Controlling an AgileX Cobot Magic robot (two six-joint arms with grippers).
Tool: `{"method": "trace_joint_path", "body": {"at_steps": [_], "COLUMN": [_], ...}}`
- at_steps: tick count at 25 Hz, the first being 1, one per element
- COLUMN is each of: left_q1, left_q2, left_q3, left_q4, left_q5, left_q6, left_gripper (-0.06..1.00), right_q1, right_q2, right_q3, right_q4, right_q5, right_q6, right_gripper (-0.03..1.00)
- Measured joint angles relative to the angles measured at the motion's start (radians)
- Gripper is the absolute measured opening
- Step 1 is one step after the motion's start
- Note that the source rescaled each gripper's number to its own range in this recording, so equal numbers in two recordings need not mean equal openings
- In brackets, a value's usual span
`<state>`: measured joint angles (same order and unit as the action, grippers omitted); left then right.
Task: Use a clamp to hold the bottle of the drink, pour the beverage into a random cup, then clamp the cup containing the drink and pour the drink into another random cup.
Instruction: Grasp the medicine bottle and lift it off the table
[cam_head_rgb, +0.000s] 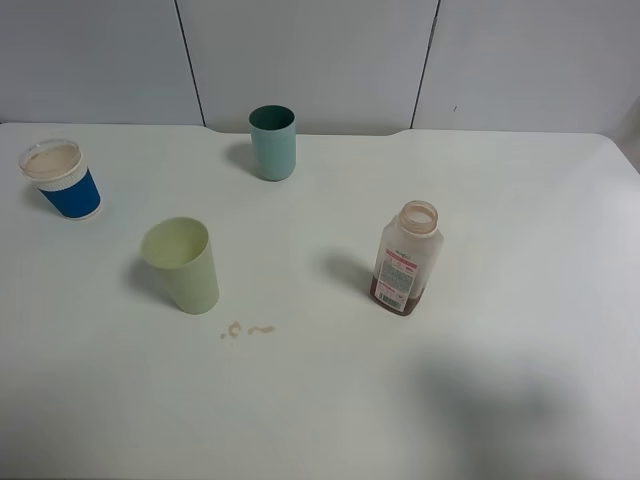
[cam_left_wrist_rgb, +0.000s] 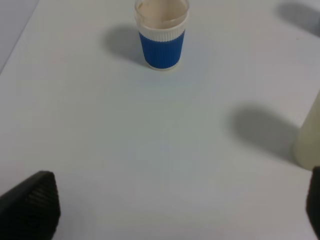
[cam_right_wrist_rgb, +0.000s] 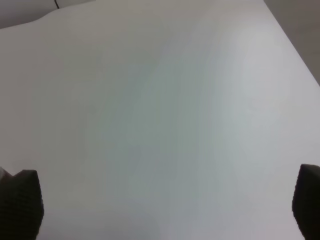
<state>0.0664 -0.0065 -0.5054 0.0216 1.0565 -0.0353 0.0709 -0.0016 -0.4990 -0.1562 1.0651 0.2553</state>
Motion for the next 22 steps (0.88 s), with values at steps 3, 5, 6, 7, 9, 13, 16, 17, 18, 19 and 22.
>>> {"method": "trace_joint_path", "body": {"at_steps": [3, 5, 6, 7, 9, 13, 16, 17, 18, 19, 22], "left_q1": [0.000, 0.000, 0.000, 0.000, 0.000, 0.000, 0.000, 0.000, 0.000, 0.000, 0.000], "left_q2": [0.000, 0.000, 0.000, 0.000, 0.000, 0.000, 0.000, 0.000, 0.000, 0.000, 0.000], "left_q3": [0.000, 0.000, 0.000, 0.000, 0.000, 0.000, 0.000, 0.000, 0.000, 0.000, 0.000], "left_q4": [0.000, 0.000, 0.000, 0.000, 0.000, 0.000, 0.000, 0.000, 0.000, 0.000, 0.000], "left_q5": [0.000, 0.000, 0.000, 0.000, 0.000, 0.000, 0.000, 0.000, 0.000, 0.000, 0.000], "left_q6": [0.000, 0.000, 0.001, 0.001, 0.001, 0.001, 0.001, 0.000, 0.000, 0.000, 0.000], "left_gripper": [1.00, 1.00, 1.00, 1.00, 1.00, 1.00, 1.00, 1.00, 1.00, 1.00, 1.00], "right_q1": [0.000, 0.000, 0.000, 0.000, 0.001, 0.003, 0.003, 0.003, 0.003, 0.003, 0.018], "right_q2": [0.062, 0.103, 0.116, 0.130, 0.144, 0.145, 0.145, 0.146, 0.150, 0.156, 0.192], "right_q3": [-0.014, -0.027, -0.033, -0.036, -0.039, -0.039, -0.039, -0.039, -0.039, -0.039, -0.039], "right_q4": [0.001, 0.004, 0.006, 0.010, 0.012, 0.012, 0.035, 0.046, 0.057, 0.069, 0.102], "right_q5": [0.000, -0.005, -0.010, -0.015, -0.022, -0.023, -0.023, -0.023, -0.023, -0.023, -0.027], "right_q6": [-0.040, -0.076, -0.091, -0.108, -0.125, -0.141, -0.184, -0.205, -0.226, -0.247, -0.325], "right_gripper": [1.00, 1.00, 1.00, 1.00, 1.00, 1.00, 1.00, 1.00, 1.00, 1.00, 1.00]}}
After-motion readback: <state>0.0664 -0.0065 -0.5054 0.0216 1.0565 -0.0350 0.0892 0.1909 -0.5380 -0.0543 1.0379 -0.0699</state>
